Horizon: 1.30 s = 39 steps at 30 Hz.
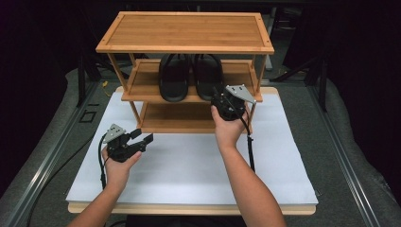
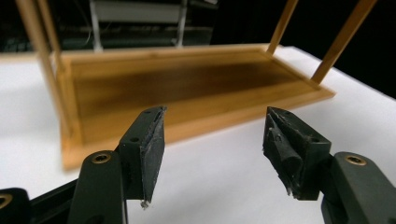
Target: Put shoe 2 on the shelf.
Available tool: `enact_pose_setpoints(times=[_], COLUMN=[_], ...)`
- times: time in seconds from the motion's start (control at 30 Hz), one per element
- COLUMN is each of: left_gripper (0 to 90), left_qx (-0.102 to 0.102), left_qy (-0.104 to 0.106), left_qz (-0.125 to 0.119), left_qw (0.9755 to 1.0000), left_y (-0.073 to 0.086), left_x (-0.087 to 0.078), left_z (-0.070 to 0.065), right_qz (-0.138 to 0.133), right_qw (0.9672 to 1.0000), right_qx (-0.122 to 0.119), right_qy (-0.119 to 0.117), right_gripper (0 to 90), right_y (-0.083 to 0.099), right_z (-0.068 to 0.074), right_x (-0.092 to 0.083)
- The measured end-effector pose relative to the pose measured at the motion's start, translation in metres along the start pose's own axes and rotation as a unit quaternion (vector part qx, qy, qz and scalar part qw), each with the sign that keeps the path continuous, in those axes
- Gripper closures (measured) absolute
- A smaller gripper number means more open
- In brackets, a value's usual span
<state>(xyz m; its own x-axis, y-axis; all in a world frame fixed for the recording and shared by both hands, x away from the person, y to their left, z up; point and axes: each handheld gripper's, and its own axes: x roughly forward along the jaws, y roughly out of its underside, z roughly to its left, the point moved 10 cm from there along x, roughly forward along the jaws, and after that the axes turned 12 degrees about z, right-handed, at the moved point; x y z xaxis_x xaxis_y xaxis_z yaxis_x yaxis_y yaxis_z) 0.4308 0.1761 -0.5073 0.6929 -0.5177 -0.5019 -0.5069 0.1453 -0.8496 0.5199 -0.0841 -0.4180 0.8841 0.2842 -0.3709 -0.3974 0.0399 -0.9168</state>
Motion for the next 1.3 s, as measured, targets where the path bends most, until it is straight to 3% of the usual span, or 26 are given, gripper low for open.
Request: enact_pose_setpoints(times=[0.23, 0.33, 0.47, 0.57, 0.73, 0.93, 1.3], left_gripper=[37.1, 37.1, 37.1, 37.1, 37.0, 36.5, 37.4], left_qx=[0.005, 0.013, 0.023, 0.029, 0.020, 0.017, 0.009], left_qy=[-0.011, -0.016, -0.020, -0.025, -0.029, -0.034, -0.027], left_qz=[-0.018, -0.022, -0.028, -0.036, -0.041, -0.045, -0.049], left_qw=[0.9998, 0.9995, 0.9992, 0.9986, 0.9985, 0.9983, 0.9984], left_y=[-0.034, -0.049, -0.070, -0.085, -0.104, -0.117, -0.124], left_x=[0.003, 0.008, 0.014, 0.017, 0.022, 0.027, 0.030], left_z=[0.004, 0.003, 0.000, -0.002, 0.002, 0.004, 0.005], right_qz=[0.012, 0.020, 0.029, 0.033, 0.033, 0.033, 0.032], right_qw=[0.9998, 0.9988, 0.9984, 0.9971, 0.9973, 0.9969, 0.9970], right_qx=[0.005, 0.005, -0.008, -0.011, -0.014, -0.015, -0.014], right_qy=[-0.015, -0.044, -0.048, -0.067, -0.064, -0.069, -0.069], right_gripper=[55.0, 54.6, 54.2, 54.2, 53.9, 53.9, 53.8], right_y=[0.000, 0.001, 0.002, 0.003, 0.003, 0.003, 0.003], right_z=[0.000, 0.009, 0.019, 0.027, 0.028, 0.029, 0.029], right_x=[-0.001, -0.003, -0.004, -0.004, -0.004, -0.004, -0.004])
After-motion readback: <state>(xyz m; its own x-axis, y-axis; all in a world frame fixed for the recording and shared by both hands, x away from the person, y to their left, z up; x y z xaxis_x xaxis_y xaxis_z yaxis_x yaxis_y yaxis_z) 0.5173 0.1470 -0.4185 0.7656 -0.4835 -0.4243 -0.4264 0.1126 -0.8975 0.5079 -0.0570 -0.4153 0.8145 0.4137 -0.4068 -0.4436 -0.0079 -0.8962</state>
